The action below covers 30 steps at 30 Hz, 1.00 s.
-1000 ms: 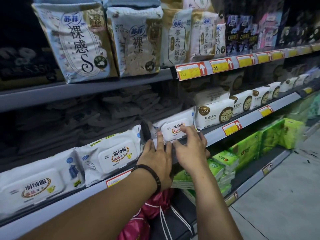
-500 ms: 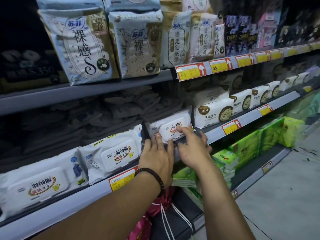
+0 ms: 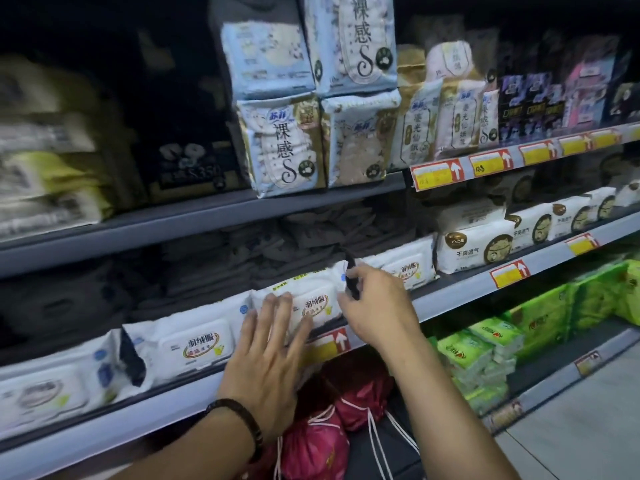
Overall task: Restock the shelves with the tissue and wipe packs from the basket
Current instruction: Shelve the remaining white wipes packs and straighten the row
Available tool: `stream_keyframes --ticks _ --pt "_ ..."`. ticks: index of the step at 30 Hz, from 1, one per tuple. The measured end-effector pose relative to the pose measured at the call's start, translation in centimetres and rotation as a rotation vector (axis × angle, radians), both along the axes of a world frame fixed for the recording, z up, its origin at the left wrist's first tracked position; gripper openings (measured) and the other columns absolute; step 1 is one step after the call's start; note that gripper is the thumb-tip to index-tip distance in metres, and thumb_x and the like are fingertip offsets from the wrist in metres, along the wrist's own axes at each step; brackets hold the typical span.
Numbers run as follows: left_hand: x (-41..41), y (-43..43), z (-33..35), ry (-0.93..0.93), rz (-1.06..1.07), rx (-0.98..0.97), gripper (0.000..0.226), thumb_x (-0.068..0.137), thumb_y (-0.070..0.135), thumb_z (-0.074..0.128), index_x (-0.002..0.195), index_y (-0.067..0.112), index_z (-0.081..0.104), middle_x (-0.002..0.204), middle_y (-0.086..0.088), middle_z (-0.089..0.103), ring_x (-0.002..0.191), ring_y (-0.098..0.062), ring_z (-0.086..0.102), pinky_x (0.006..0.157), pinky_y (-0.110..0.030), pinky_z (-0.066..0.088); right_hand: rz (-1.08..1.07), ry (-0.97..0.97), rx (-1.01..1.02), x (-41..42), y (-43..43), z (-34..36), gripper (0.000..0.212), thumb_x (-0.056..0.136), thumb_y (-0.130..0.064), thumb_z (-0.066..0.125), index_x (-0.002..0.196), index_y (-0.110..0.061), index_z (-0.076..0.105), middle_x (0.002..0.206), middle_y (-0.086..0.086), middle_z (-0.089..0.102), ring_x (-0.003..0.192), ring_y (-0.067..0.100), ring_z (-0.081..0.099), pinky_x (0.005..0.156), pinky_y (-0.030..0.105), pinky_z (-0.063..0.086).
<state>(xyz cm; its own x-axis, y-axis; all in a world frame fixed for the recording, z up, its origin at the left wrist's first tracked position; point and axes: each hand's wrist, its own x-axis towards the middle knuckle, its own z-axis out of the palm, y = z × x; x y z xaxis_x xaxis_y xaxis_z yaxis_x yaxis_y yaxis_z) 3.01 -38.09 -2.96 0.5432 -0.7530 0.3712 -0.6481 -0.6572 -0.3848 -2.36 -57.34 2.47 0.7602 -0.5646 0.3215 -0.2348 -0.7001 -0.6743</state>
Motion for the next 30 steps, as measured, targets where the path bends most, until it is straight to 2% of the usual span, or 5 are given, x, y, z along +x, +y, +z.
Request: stream_keyframes --ticks 4,8,18,24,30 --pt "0.6 -0.3 -0.5 0.081 0.028 0.031 0.114 0.061 0.05 0.069 0.162 0.013 0.032 0.17 -0.031 0.002 0.157 -0.05 0.001 0.123 -0.063 0.016 0.042 0.129 0.021 0.9 2.4 -0.6 0.061 0.091 -0.046 0.069 0.144 -0.018 0.056 0.14 0.013 0.063 0.132 0.035 0.057 0.107 0.04 0.05" --pt "1.0 -2.1 0.2 0.084 0.034 0.106 0.109 0.084 0.055 0.051 0.164 0.019 -0.015 0.159 -0.027 -0.041 0.148 -0.047 -0.038 0.126 -0.057 -0.011 0.026 0.148 0.029 1.6 3.0 -1.2 0.063 0.096 -0.042 0.062 0.151 -0.016 0.044 0.147 0.018 0.054 0.138 0.037 0.05 0.109 0.039 0.046" --pt "1.1 -3.9 0.9 0.119 0.159 0.228 0.116 0.086 0.056 0.054 0.161 0.014 -0.023 0.154 -0.035 -0.042 0.145 -0.057 -0.036 0.124 -0.058 -0.011 0.051 0.17 0.066 2.1 2.5 -1.4 0.084 0.097 -0.043 0.062 0.167 -0.016 0.025 0.154 0.018 0.052 0.146 0.035 0.041 0.117 0.035 0.038" --pt "0.2 -1.8 2.6 0.154 0.082 0.168 0.101 0.092 0.05 0.051 0.165 0.017 -0.009 0.165 -0.025 -0.032 0.155 -0.042 -0.026 0.128 -0.052 -0.008 0.031 0.154 0.059 1.0 4.0 -1.1 0.074 0.097 -0.041 0.064 0.161 -0.018 0.035 0.159 0.017 0.038 0.147 0.037 0.039 0.118 0.041 0.037" --pt "-0.6 7.0 2.1 0.121 0.105 -0.003 0.094 0.053 0.044 0.072 0.142 0.016 0.058 0.146 -0.025 0.052 0.133 -0.048 0.045 0.11 -0.058 0.035 0.188 0.083 -0.073 0.2 10.2 -0.5 0.042 0.098 -0.033 0.061 0.139 -0.024 0.058 0.135 0.006 0.055 0.128 0.03 0.055 0.108 0.037 0.044"
